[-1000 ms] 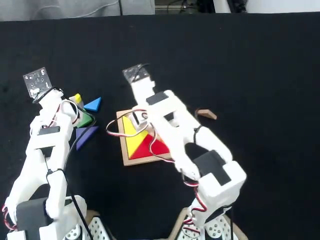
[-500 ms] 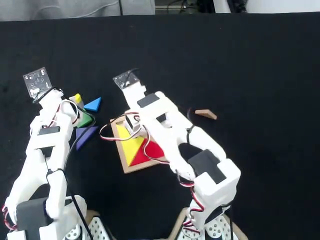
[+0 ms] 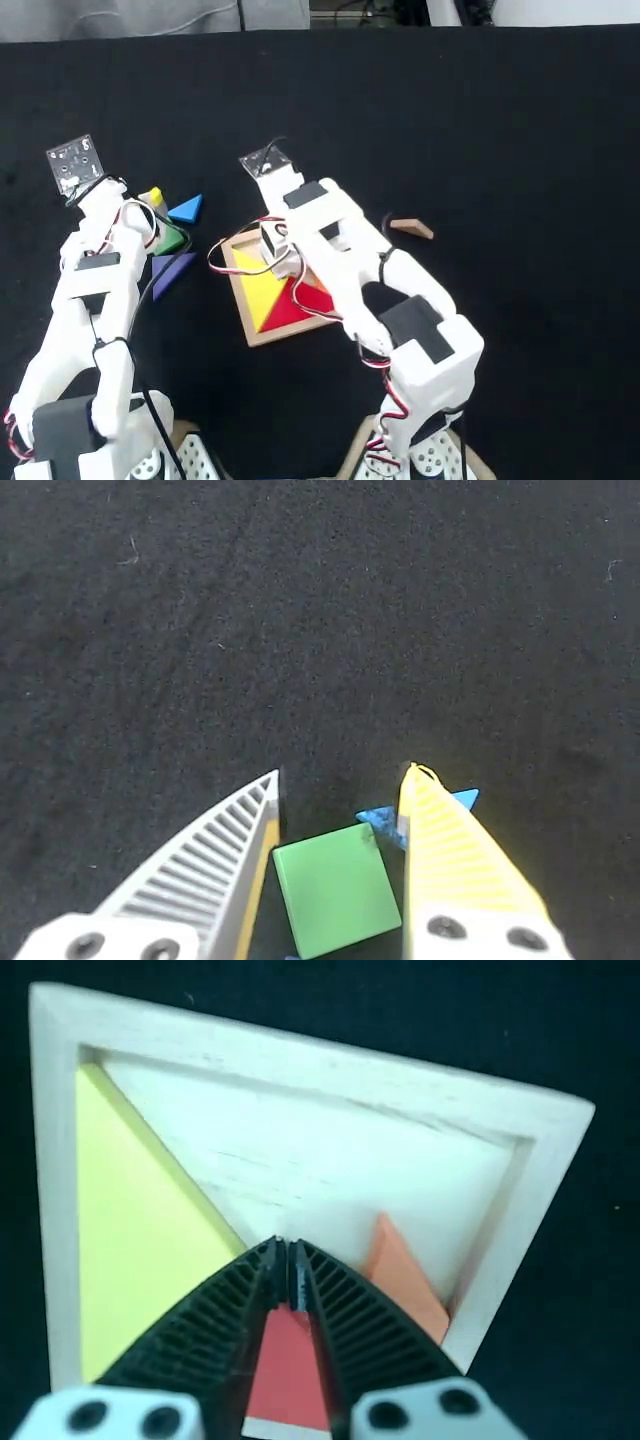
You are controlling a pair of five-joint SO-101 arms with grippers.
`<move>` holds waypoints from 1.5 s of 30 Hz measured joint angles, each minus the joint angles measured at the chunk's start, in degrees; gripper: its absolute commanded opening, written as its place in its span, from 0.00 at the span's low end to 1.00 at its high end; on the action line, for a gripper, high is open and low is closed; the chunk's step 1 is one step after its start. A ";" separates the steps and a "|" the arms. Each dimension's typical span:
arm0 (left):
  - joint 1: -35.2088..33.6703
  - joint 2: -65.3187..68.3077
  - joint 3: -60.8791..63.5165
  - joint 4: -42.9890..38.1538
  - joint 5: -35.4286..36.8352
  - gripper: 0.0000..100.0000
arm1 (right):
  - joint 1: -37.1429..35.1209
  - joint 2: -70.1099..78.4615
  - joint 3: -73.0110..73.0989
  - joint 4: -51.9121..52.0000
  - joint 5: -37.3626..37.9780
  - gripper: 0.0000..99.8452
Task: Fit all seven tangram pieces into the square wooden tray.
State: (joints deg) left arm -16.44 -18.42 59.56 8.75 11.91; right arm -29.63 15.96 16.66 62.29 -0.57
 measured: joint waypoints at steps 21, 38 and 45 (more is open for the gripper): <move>0.00 0.00 0.00 0.00 0.00 0.19 | 11.78 -5.10 0.26 -6.68 0.09 0.21; 0.00 0.00 0.00 0.00 0.00 0.19 | 11.87 1.85 -1.32 -7.03 2.11 0.08; 0.00 0.00 0.00 0.00 0.00 0.19 | 14.51 1.85 -1.32 -7.65 2.55 0.01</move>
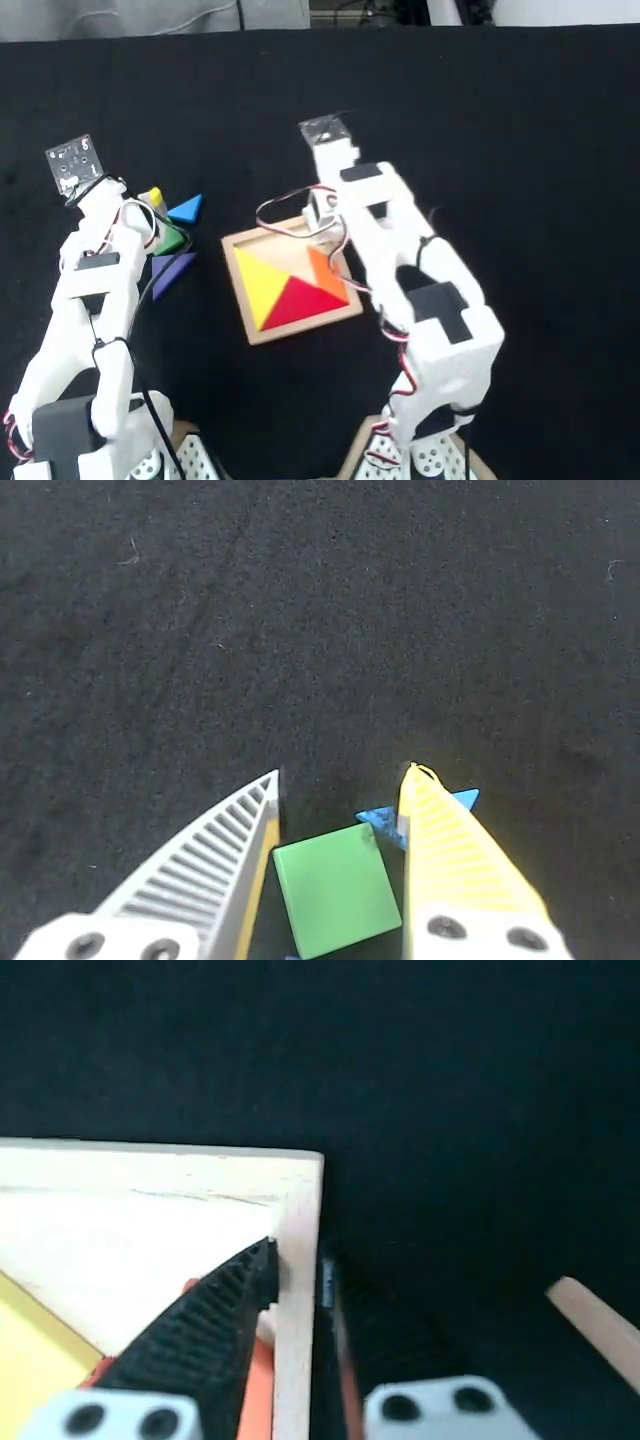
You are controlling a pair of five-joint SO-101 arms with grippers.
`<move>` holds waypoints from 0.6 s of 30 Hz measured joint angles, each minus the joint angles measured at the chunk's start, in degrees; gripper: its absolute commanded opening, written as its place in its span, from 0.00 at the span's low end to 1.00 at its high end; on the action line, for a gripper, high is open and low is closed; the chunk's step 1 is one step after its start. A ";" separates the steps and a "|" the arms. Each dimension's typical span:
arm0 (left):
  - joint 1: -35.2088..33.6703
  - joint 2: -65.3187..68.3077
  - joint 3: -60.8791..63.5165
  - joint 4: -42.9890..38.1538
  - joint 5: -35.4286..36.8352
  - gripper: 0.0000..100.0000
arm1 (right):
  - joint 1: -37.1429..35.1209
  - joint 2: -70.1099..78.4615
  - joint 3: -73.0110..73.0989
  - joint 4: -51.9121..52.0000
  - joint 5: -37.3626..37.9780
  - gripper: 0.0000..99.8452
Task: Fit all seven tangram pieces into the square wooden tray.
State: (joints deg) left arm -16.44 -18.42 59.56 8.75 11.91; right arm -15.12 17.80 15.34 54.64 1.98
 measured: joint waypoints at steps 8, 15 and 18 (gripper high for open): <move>0.00 0.00 0.00 0.00 0.00 0.19 | 6.51 0.00 0.00 -0.09 -4.66 0.01; 0.00 0.00 0.00 0.00 0.00 0.19 | 6.68 0.00 -0.09 1.85 -5.01 0.01; 0.00 0.00 0.00 0.00 0.00 0.19 | 6.68 0.00 -0.09 2.11 -5.01 0.02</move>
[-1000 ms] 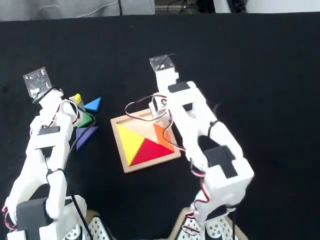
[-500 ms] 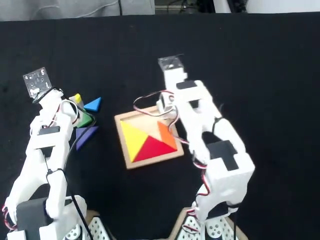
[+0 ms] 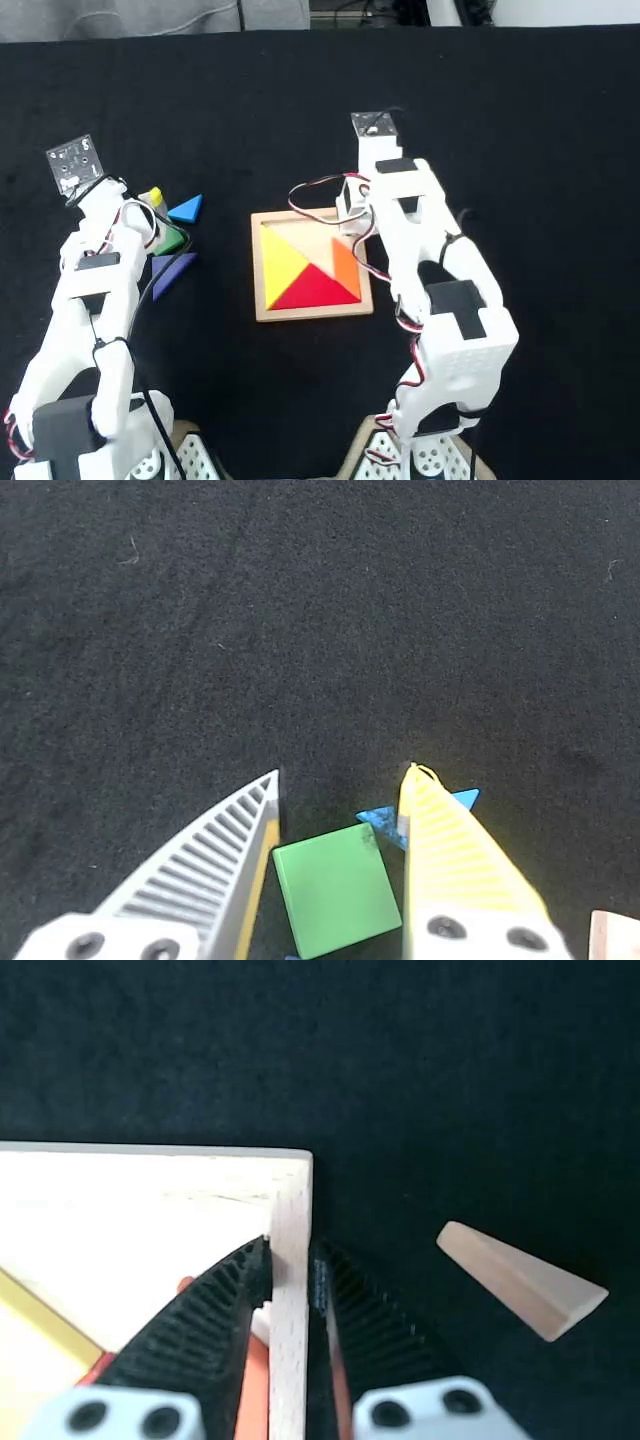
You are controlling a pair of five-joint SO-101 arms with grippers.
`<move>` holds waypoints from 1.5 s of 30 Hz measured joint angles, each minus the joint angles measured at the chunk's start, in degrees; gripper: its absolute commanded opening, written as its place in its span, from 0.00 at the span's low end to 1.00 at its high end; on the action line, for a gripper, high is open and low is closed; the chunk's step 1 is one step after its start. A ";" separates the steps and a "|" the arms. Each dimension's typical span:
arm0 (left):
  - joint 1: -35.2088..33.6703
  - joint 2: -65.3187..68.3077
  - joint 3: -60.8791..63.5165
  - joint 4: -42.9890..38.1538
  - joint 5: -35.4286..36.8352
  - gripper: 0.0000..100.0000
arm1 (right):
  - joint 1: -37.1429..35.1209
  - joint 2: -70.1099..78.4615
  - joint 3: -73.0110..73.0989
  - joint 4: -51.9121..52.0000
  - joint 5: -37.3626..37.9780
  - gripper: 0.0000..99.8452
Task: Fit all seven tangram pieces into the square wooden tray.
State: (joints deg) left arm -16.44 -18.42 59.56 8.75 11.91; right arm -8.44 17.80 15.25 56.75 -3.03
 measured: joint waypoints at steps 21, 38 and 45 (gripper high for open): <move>5.36 17.14 -38.42 37.54 -37.19 0.20 | 2.73 -7.56 8.18 -9.76 2.29 0.19; 8.53 65.05 -100.84 78.33 -70.15 0.34 | 3.96 -7.56 9.32 -12.22 2.29 0.19; 9.41 77.98 -119.30 82.11 -72.62 0.35 | 3.96 -7.56 9.32 -13.71 2.29 0.19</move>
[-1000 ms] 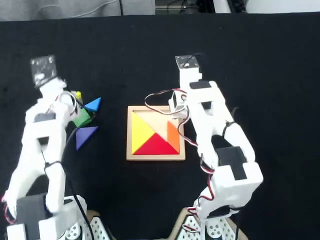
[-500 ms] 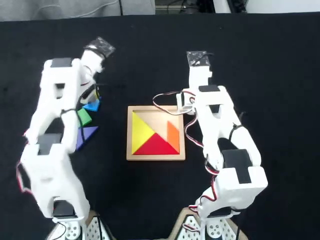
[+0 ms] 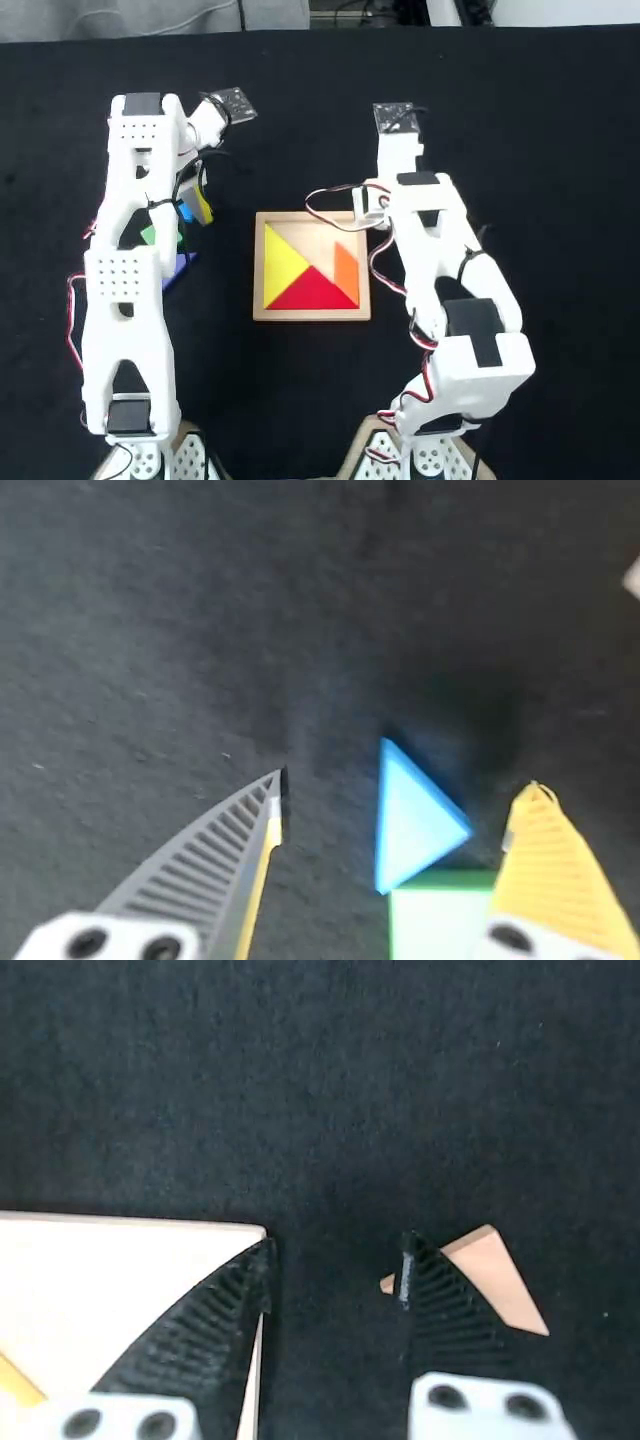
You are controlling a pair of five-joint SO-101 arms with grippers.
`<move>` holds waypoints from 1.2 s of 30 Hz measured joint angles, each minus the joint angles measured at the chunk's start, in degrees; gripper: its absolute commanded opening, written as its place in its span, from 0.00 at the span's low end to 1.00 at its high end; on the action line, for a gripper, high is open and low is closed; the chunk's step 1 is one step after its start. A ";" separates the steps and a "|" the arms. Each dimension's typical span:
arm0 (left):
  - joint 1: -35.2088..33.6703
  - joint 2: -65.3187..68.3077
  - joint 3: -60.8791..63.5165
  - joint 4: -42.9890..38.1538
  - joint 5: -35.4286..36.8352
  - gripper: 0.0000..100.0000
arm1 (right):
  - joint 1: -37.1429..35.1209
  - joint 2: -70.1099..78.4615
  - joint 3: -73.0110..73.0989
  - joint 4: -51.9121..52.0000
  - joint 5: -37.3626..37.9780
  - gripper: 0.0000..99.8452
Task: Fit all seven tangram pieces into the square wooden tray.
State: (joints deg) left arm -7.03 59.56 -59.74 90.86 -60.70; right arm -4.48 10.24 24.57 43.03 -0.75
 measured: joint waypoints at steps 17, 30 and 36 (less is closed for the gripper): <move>0.00 15.03 -21.63 9.05 0.00 0.20 | 0.00 0.00 0.18 -0.35 3.78 0.19; -0.70 15.03 -21.98 9.32 -1.58 0.37 | 0.00 0.00 0.18 -0.35 4.04 0.19; -3.34 15.12 -21.98 9.23 -3.16 0.37 | 0.00 0.00 0.18 -0.35 4.13 0.19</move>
State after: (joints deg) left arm -10.37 74.68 -81.71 100.09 -63.87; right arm -4.48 10.24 24.75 42.68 3.38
